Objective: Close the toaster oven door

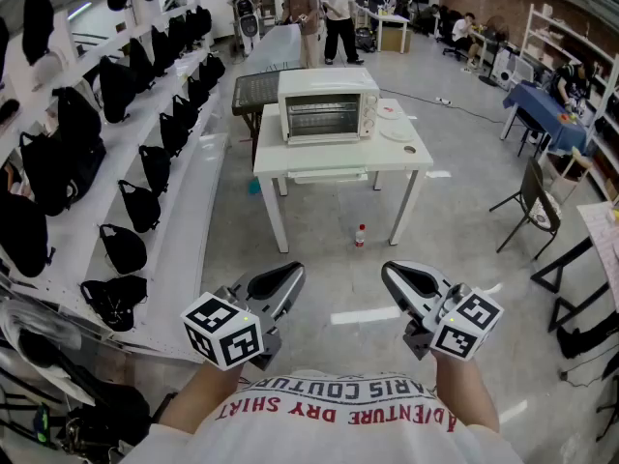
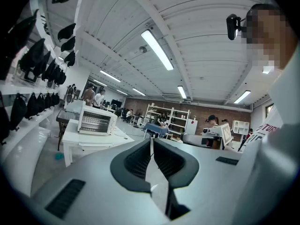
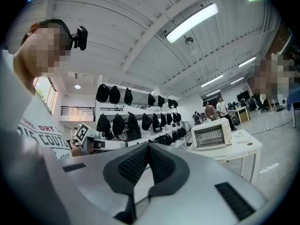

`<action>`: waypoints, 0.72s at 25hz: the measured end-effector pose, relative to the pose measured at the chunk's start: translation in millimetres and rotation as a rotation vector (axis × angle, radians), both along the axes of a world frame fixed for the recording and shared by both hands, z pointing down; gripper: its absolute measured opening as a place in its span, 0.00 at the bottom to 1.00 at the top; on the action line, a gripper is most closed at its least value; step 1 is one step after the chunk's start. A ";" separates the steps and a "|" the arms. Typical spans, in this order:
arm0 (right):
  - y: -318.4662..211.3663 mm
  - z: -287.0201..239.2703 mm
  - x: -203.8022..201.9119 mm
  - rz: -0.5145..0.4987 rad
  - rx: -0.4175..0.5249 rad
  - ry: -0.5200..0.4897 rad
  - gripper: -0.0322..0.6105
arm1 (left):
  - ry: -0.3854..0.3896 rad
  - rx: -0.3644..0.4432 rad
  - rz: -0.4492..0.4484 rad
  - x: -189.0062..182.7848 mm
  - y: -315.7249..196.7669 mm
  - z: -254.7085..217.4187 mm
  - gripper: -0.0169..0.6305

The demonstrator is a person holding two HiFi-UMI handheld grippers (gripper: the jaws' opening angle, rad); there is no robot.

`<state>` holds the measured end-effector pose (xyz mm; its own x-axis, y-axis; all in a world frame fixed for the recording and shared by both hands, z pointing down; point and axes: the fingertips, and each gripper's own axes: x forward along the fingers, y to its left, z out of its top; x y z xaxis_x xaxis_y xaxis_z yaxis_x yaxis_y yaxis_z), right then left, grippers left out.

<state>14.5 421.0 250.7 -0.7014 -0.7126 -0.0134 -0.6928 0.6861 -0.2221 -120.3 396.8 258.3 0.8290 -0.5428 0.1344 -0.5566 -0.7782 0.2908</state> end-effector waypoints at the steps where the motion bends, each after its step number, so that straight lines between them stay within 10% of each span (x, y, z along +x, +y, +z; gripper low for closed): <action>1: -1.1 -0.6 2.6 0.003 0.001 -0.004 0.09 | 0.001 -0.002 -0.001 1.9 -1.5 0.2 0.09; 18: -30.7 -11.8 61.5 0.005 0.019 -0.016 0.09 | -0.002 0.054 0.006 65.2 -24.5 -12.0 0.09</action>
<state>76.0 390.2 238.9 -0.6974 -0.7157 -0.0384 -0.6927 0.6868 -0.2202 -55.1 372.3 246.3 0.8322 -0.5441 0.1072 -0.5523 -0.7961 0.2474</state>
